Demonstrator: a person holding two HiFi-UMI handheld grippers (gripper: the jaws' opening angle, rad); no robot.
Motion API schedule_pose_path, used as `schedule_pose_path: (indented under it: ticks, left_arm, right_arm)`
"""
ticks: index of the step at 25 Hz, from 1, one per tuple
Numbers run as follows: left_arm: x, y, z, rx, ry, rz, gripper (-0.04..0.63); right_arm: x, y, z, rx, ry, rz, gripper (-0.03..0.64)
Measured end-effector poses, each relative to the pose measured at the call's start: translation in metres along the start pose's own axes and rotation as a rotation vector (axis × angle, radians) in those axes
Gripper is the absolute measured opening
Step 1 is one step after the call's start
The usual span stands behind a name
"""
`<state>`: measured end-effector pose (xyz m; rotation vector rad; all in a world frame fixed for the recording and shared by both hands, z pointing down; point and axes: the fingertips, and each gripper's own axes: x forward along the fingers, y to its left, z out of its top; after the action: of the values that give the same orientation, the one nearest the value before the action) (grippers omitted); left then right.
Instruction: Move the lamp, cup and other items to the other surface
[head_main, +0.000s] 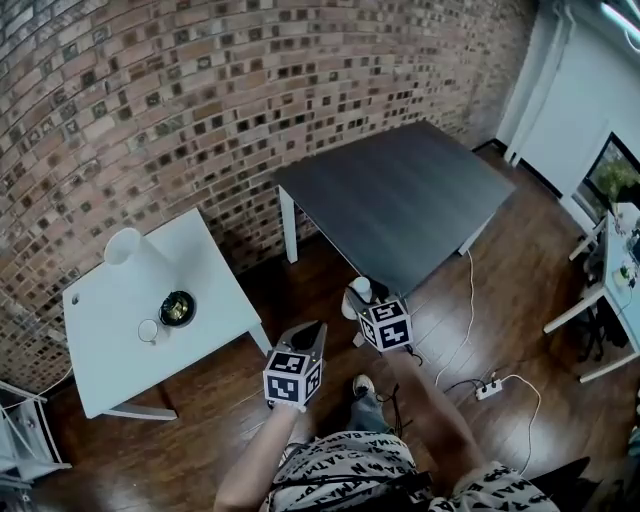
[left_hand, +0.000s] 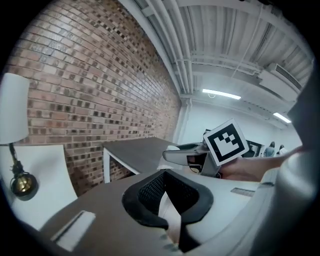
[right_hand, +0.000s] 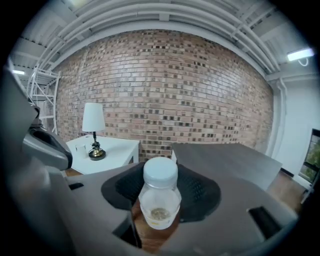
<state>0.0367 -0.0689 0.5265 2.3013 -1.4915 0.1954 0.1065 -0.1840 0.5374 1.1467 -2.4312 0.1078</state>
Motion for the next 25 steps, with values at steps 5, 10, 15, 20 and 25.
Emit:
schedule_pose_path:
  ticks: [5, 10, 15, 20, 25]
  left_arm:
    - [0.072, -0.042, 0.008, 0.02, 0.022, -0.057, 0.003]
    - [0.156, -0.074, 0.022, 0.036, 0.043, -0.099, 0.003]
    - [0.245, -0.101, 0.034, 0.044, 0.058, -0.13, 0.003]
    - [0.323, -0.119, 0.042, 0.046, 0.068, -0.137, 0.003]
    - [0.374, -0.127, 0.045, 0.038, 0.098, -0.135, 0.003]
  right_arm:
    - [-0.005, -0.097, -0.02, 0.03, 0.016, -0.069, 0.216]
    - [0.004, -0.2, -0.034, 0.047, 0.03, -0.132, 0.215]
    - [0.022, -0.294, -0.049, 0.063, 0.038, -0.178, 0.216]
    - [0.042, -0.368, -0.068, 0.09, 0.044, -0.208, 0.216]
    - [0.06, -0.426, -0.086, 0.13, 0.031, -0.242, 0.216]
